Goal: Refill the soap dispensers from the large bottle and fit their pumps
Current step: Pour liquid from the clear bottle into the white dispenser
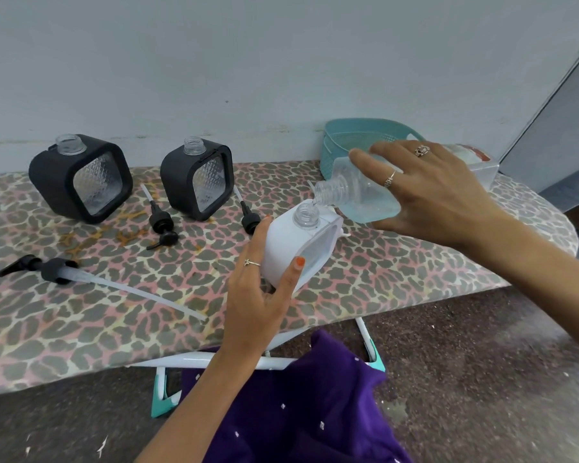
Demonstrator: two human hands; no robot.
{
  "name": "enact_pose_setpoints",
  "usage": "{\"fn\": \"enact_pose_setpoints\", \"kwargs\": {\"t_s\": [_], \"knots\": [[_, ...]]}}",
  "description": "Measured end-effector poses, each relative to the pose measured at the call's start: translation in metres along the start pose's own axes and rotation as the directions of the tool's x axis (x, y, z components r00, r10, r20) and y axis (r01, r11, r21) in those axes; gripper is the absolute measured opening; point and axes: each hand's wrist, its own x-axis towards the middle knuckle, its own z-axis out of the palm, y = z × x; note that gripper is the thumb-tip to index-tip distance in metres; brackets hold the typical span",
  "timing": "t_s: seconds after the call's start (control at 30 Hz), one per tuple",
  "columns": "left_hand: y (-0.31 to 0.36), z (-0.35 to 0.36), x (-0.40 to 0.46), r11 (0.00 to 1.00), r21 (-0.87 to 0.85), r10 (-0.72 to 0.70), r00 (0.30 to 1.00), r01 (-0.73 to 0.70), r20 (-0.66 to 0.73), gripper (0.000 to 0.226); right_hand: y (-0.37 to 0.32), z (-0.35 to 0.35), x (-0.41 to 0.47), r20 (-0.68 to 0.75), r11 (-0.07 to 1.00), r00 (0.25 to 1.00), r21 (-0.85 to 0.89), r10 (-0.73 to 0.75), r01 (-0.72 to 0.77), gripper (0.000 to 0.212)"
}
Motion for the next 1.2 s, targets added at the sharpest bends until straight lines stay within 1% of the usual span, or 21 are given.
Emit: {"fn": "enact_pose_setpoints", "kwargs": {"t_s": [0.5,0.73,1.2], "knots": [[-0.0003,0.0003,0.0000,1.000,0.010,0.012,1.000,-0.012,-0.001,0.062,-0.0004,-0.0002,0.0001,0.001,1.000,1.000,0.004,0.008,-0.008,0.087],[-0.0016,0.0003,-0.0004,1.000,0.013,-0.012,1.000,0.012,0.004,0.062,-0.0003,-0.0006,0.0000,0.001,1.000,1.000,0.006,0.001,-0.001,0.084],[-0.0016,0.0002,-0.0009,1.000,0.020,-0.022,1.000,0.022,0.007,0.063,-0.0004,0.0020,-0.0007,0.004,1.000,1.000,-0.002,0.001,-0.001,0.088]]}}
